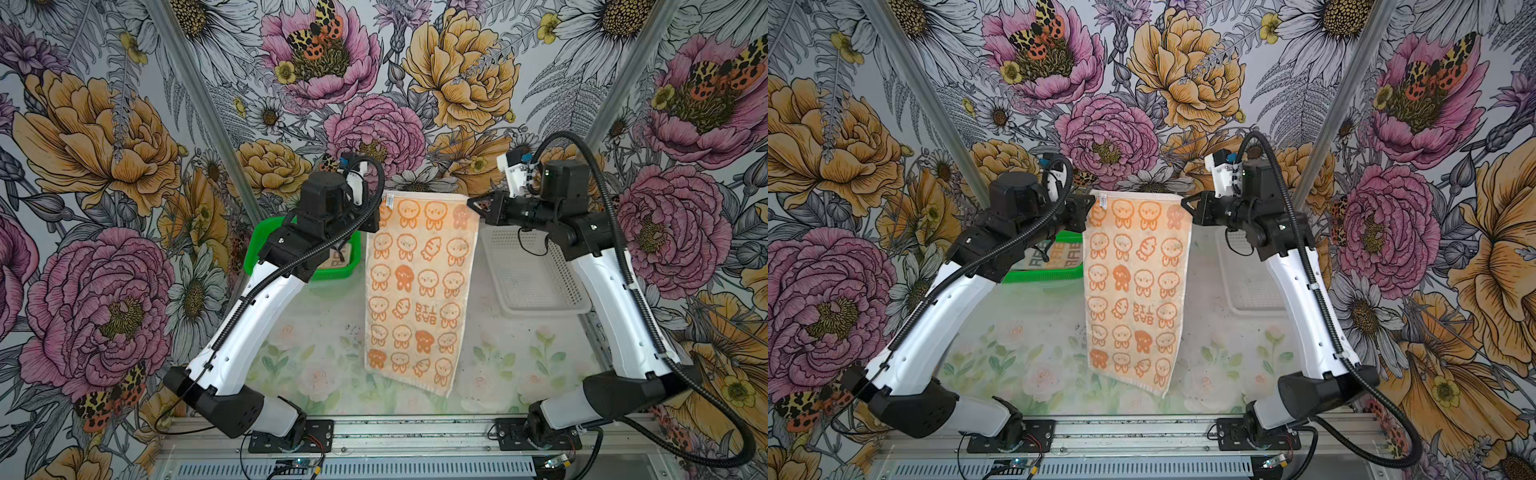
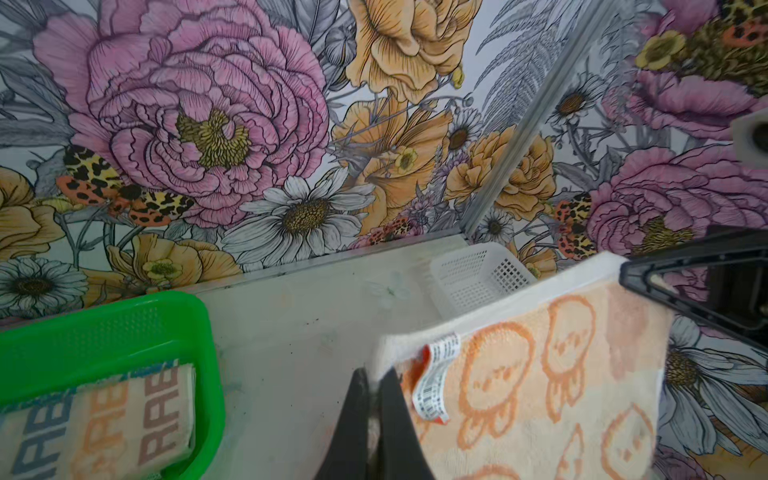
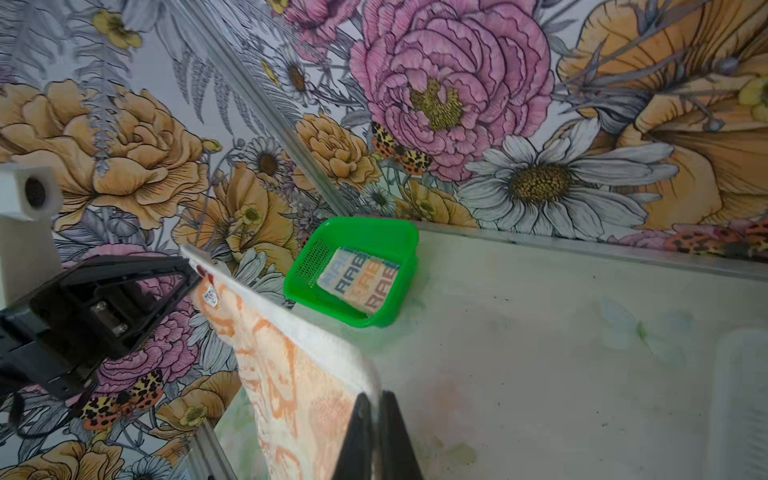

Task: Fold and stack the towels
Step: 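Lift the bunny towel up by its far corners with both grippers, then lower the held edge toward the robot with both grippers, folding the towel over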

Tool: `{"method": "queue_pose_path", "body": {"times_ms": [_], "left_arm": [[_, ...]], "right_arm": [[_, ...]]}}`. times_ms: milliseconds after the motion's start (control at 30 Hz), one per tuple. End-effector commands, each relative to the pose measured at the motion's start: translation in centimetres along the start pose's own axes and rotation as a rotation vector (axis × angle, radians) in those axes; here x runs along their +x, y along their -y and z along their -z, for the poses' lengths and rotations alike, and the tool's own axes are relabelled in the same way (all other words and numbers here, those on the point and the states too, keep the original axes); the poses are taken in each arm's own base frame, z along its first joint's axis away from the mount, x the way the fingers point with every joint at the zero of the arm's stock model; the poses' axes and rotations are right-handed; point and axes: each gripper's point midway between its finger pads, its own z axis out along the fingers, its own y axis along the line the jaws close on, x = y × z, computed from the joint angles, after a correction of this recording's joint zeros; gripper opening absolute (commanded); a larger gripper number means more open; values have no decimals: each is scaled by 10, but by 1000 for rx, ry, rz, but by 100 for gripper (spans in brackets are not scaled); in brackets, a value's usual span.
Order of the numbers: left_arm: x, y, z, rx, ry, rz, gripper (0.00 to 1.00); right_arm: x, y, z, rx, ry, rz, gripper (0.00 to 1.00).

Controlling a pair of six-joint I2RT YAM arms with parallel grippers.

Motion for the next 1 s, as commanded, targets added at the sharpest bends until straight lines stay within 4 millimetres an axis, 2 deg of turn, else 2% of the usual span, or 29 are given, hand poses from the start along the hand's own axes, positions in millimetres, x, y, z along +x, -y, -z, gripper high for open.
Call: {"method": "queue_pose_path", "body": {"times_ms": [0,100,200,233,333,400,533,633,800,967], "left_arm": [[16,-53,-36,-145,-37,42,0],[49,-77,-84,-158,-141,59,0],[72,-94,-121,-154,-211,78,0],[88,-101,-139,-157,-252,82,0],[113,-111,-166,-157,-311,61,0],[131,-115,-177,-156,-352,56,0],[163,-125,-183,-176,-420,52,0],[175,-126,-179,-185,-447,50,0],[199,-123,-163,-205,-496,64,0],[238,-117,-140,-236,-546,95,0]], "right_arm": [[13,80,-26,213,-62,-87,0],[20,116,-62,240,-118,-107,0],[31,146,-90,265,-170,-131,0],[39,156,-100,265,-195,-145,0],[65,177,-121,274,-265,-189,0],[82,185,-130,271,-296,-210,0],[109,195,-137,273,-337,-237,0],[132,199,-138,279,-377,-259,0],[163,195,-131,284,-397,-280,0],[202,188,-121,273,-426,-311,0]]}}
